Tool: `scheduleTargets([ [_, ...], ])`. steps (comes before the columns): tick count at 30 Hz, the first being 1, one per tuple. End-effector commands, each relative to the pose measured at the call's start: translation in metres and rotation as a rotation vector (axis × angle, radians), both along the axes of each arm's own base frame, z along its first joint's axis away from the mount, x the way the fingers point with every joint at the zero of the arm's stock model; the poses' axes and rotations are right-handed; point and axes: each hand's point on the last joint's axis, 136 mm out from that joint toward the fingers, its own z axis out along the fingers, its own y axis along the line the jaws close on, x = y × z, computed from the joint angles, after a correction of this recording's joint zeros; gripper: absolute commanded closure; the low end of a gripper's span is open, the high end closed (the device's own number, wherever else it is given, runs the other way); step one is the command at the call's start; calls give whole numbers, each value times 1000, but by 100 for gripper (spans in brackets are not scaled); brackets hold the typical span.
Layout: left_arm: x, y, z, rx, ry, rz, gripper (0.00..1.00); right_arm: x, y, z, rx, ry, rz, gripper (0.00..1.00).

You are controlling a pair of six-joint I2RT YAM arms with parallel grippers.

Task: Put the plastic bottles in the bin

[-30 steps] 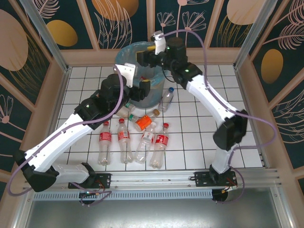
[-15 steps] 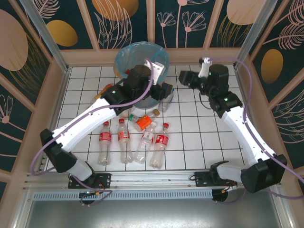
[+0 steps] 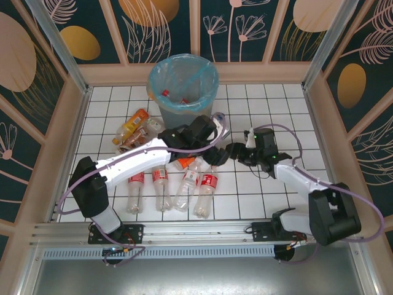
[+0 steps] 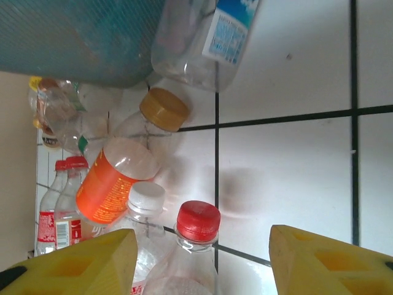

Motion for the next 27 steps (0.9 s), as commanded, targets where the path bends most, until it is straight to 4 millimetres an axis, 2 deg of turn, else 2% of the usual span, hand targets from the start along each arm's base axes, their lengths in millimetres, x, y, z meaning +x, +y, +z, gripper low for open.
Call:
scheduleTargets([
  [1,-18,8,-8,-1,41,-44,27,3,22,1,81,-14,57,41],
  [6,-22,18,-25,29,63,-25,27,-1,38,-16,103,44,110,41],
  [14,-26,26,-36,43,82,-3,26,-8,48,-47,103,126,152,41],
  [27,-21,30,-34,59,63,19,26,-12,59,-59,127,154,189,43],
])
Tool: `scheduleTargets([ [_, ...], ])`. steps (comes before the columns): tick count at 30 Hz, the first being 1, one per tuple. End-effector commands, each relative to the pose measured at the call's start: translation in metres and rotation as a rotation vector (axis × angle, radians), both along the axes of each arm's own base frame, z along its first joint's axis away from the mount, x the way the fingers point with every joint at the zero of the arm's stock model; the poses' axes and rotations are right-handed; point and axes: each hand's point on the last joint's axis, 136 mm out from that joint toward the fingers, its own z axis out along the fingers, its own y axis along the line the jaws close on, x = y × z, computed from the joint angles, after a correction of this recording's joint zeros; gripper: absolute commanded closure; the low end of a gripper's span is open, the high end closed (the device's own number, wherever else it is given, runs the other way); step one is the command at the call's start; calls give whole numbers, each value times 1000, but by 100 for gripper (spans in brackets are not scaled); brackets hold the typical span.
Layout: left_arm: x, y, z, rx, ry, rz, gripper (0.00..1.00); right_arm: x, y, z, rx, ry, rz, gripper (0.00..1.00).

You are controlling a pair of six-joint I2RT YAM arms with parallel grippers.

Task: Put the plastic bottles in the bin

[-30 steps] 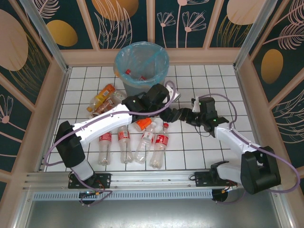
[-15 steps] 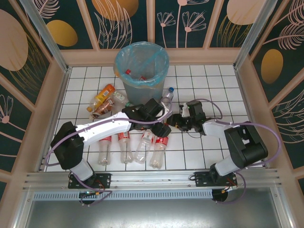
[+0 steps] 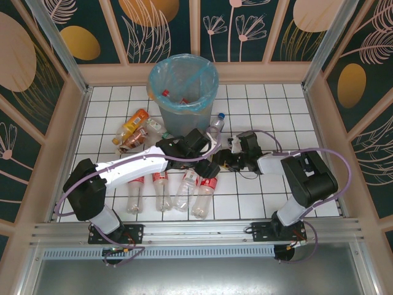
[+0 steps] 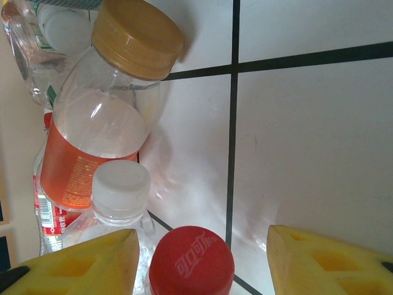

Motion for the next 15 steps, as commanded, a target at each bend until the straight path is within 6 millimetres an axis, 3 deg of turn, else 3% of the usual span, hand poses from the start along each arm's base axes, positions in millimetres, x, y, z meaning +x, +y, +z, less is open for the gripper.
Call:
scheduleTargets([
  [1,3,1,11,-18,-25,18,25,-4,9,-2,30,11,35,43],
  [6,5,1,13,-16,-28,24,26,-9,14,5,81,20,55,45],
  [15,11,-9,34,-63,-64,17,26,-11,12,6,78,21,50,58],
])
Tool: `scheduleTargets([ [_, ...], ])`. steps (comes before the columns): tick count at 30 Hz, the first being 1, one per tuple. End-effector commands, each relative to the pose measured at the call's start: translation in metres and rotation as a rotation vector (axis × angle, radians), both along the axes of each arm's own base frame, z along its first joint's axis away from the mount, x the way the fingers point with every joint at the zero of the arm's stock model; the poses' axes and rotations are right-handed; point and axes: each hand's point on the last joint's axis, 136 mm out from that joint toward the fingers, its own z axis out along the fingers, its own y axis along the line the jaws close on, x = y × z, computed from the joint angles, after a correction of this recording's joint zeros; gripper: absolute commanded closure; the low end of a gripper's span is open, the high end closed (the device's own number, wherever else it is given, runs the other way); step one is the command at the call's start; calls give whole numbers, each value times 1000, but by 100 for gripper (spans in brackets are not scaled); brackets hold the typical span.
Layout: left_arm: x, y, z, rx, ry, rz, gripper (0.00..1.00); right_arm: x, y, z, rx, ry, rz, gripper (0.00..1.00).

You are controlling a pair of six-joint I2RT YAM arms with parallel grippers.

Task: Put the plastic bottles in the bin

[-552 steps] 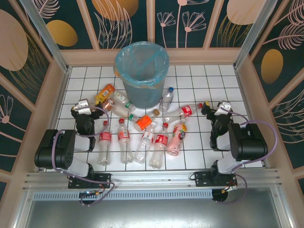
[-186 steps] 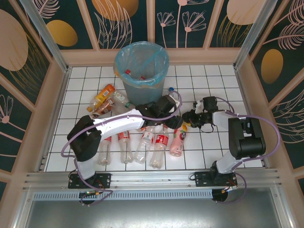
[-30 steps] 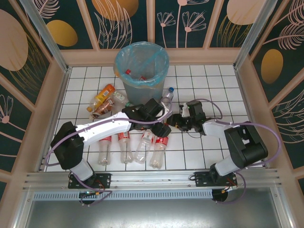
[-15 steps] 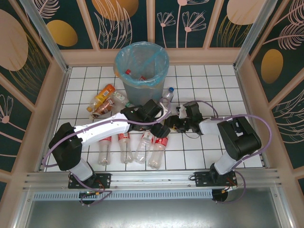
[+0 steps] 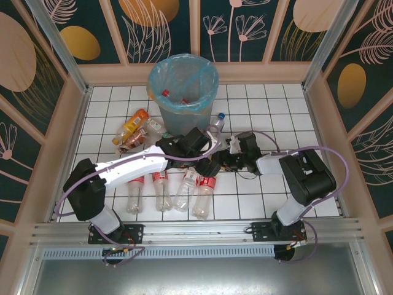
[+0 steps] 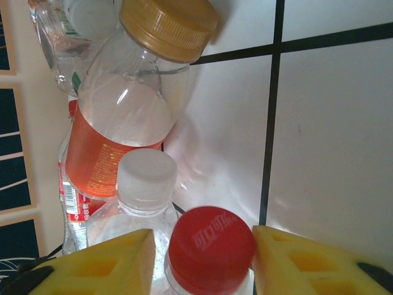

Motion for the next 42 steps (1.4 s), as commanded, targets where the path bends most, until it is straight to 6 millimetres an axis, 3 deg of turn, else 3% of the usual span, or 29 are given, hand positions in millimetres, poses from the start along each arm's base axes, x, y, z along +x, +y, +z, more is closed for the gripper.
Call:
scheduleTargets([
  [1,7,-7,28,-54,-46,4,26,-4,1,-1,1,2,13,59],
  [12,11,-5,41,-69,-85,18,25,4,-3,8,-28,-42,2,68],
  [19,12,-4,42,-70,-94,25,25,6,-1,2,-29,-19,13,45],
  [28,9,3,34,-61,-86,39,25,0,12,-10,-16,24,67,44],
  [37,10,4,37,-65,-98,42,25,2,10,-5,-28,5,60,65],
  [39,11,3,44,-75,-108,46,25,5,6,1,-51,-15,51,69],
  [42,15,2,75,-121,-147,56,26,12,-4,18,-102,-61,21,76],
])
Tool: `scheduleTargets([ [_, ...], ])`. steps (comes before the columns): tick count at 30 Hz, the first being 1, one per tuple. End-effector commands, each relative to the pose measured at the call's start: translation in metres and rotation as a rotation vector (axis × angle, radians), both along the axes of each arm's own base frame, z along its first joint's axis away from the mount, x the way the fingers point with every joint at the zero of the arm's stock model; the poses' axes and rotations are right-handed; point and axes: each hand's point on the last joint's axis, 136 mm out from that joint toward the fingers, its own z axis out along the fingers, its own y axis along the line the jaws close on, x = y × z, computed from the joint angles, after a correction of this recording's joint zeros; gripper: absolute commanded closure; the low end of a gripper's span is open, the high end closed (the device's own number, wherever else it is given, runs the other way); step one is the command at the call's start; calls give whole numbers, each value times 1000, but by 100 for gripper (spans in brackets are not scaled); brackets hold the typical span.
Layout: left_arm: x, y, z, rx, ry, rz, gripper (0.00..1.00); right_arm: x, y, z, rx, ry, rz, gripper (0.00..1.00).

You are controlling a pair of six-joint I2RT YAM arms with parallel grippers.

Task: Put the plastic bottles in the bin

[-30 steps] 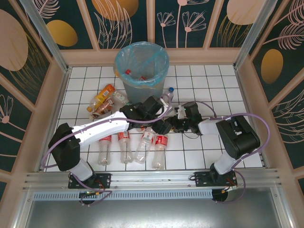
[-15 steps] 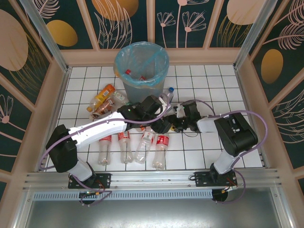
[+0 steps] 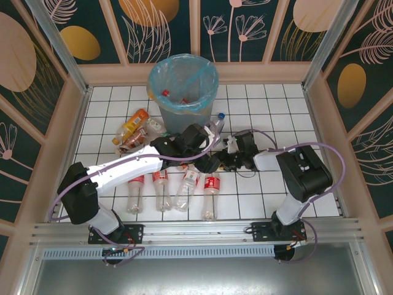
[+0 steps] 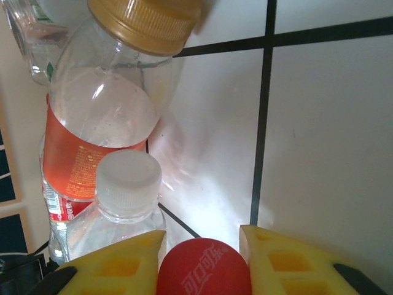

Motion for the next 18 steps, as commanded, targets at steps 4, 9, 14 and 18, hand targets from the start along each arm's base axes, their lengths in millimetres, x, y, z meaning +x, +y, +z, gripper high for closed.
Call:
scheduleTargets([
  [4,16,0,117,-187,-195,55,25,29,-20,79,-118,-240,-64,78],
  [9,46,22,196,-276,-393,224,22,54,-30,175,-137,-470,-146,79],
  [14,75,61,273,-383,-549,413,23,71,-33,289,-136,-733,-251,83],
  [18,70,87,328,-512,-650,476,25,75,-32,383,-81,-946,-321,87],
])
